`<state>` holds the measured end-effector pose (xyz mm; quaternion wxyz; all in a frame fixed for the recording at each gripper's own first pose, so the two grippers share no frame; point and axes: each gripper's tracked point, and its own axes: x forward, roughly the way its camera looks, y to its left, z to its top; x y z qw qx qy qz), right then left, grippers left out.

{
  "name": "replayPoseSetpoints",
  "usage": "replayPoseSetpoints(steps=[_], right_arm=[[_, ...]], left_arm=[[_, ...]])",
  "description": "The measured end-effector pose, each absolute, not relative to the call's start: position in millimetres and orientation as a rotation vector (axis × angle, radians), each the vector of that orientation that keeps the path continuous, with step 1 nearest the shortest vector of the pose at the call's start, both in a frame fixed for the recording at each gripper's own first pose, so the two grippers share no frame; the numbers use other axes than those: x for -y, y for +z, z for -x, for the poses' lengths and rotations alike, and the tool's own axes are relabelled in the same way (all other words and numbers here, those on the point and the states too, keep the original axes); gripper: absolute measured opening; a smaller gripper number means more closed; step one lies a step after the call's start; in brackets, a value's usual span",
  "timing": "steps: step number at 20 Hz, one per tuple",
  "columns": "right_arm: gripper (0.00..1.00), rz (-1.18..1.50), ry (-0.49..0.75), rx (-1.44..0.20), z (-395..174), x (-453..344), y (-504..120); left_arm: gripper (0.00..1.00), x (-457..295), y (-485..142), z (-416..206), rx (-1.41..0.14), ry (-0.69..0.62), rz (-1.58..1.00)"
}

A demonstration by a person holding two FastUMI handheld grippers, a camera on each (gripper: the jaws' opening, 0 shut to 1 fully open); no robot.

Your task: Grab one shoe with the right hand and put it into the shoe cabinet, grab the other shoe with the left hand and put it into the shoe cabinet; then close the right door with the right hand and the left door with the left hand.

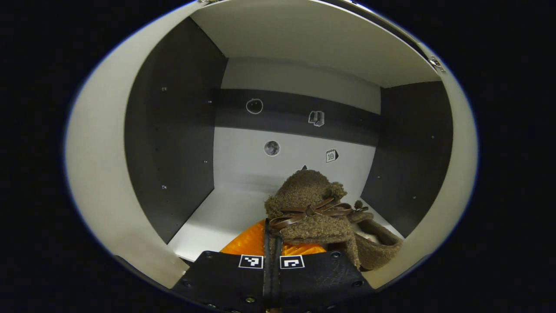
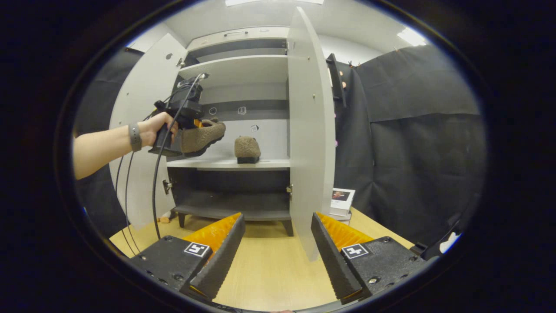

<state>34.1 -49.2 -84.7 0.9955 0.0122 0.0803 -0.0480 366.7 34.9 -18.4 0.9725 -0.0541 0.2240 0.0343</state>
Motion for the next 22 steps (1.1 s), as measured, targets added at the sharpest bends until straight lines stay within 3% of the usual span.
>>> replayPoseSetpoints(steps=[7, 8, 9, 10, 11, 12, 14, 16, 17, 18, 19, 20, 22], right_arm=[[0.96, -0.055, -0.137, -0.178, -29, 61, -92], [1.0, -0.058, -0.142, -0.179, -29, 61, -93], [0.96, -0.057, -0.145, -0.181, -29, 62, -95], [0.96, -0.055, -0.145, -0.185, -29, 61, -96], [0.96, -0.054, -0.143, -0.188, -29, 60, -98], [0.96, -0.056, -0.14, -0.189, -30, 59, -98], [0.96, -0.061, -0.135, -0.189, -31, 57, -99], [0.96, -0.065, -0.132, -0.192, -31, 55, -101], [0.96, -0.068, -0.131, -0.196, -31, 55, -102], [0.96, -0.072, -0.129, -0.196, -31, 54, -102], [0.96, -0.075, -0.128, -0.196, -30, 53, -102], [0.96, -0.077, -0.129, -0.194, -30, 54, -102], [0.96, -0.08, -0.124, -0.193, -29, 51, -102]], left_arm=[[0.0, -49, -78, -401, -0.635, 0.128, 0.109], [0.0, -48, -81, -402, -0.65, 0.128, 0.119], [0.0, -45, -81, -404, -0.655, 0.121, 0.141], [0.11, -42, -80, -405, -0.659, 0.114, 0.164], [0.12, -42, -82, -404, -0.672, 0.114, 0.174], [0.02, -44, -83, -403, -0.684, 0.115, 0.167], [0.04, -47, -83, -404, -0.69, 0.113, 0.162], [0.11, -44, -84, -401, -0.71, 0.097, 0.192], [0.06, -42, -83, -397, -0.716, 0.085, 0.204], [0.22, -41, -80, -396, -0.715, 0.072, 0.21], [0.27, -42, -76, -394, -0.708, 0.063, 0.212], [0.12, -41, -70, -390, -0.702, 0.055, 0.212], [0.58, -39, -54, -380, -0.671, 0.032, 0.209]])
